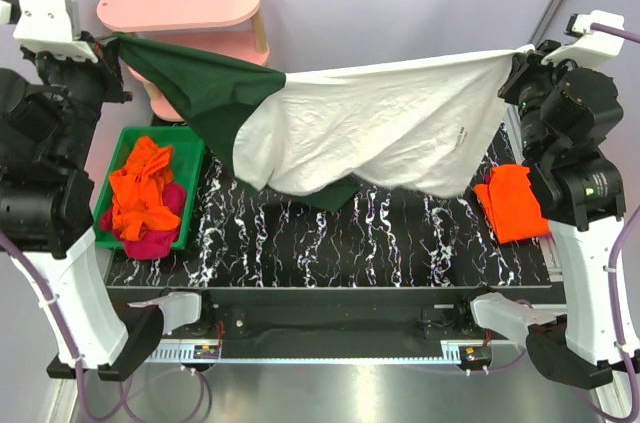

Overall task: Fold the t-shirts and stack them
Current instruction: Flatten out the tshirt

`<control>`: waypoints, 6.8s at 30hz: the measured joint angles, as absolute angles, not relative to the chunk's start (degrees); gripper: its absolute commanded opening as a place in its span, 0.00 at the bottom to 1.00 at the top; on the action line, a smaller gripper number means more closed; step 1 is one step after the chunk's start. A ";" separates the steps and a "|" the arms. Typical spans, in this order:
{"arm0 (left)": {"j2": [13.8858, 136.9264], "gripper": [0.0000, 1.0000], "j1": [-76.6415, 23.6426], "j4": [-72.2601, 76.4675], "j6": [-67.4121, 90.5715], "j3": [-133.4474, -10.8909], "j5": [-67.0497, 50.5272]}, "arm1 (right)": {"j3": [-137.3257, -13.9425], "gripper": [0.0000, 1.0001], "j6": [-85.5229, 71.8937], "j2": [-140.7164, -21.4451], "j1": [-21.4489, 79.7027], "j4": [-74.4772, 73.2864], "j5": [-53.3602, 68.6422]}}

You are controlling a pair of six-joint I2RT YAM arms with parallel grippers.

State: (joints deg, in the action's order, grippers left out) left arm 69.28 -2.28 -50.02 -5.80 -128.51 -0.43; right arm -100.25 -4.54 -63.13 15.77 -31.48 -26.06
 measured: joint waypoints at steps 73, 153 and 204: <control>53.93 0.00 -1.78 -43.09 -5.93 -109.08 -4.62 | -100.18 0.00 3.20 -54.39 16.84 -32.23 -27.66; 49.47 0.00 -3.57 -28.12 -9.65 -55.68 -4.45 | -54.19 0.00 -11.73 -61.34 13.82 -14.63 -23.03; 72.53 0.00 -3.64 -65.91 -25.26 -59.40 -21.54 | -51.27 0.00 -46.11 -59.79 13.82 -62.37 -11.44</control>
